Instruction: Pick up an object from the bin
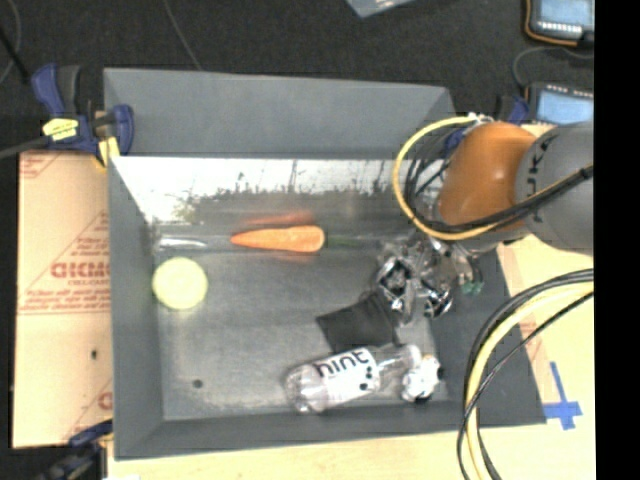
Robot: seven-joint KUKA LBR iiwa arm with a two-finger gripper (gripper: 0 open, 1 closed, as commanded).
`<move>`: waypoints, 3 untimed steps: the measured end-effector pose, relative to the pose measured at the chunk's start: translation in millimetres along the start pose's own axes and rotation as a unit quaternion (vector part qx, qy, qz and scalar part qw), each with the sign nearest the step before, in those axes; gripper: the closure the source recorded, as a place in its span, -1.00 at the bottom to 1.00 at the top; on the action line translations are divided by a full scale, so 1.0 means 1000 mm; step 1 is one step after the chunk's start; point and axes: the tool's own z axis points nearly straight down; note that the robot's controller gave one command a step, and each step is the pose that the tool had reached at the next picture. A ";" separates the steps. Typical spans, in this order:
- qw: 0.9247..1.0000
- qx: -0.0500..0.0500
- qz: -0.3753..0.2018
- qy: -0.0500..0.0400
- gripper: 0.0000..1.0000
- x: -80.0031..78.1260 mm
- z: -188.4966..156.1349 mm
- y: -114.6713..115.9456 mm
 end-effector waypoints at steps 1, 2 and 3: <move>1.000 0.000 -0.002 0.003 1.00 -0.003 -0.043 -0.002; 1.000 0.001 -0.002 0.001 1.00 -0.005 -0.059 -0.004; 0.999 0.002 -0.052 -0.003 1.00 0.016 -0.071 -0.016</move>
Offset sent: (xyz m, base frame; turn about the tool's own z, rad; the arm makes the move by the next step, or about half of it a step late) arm 0.0188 -0.0185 0.0197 0.0048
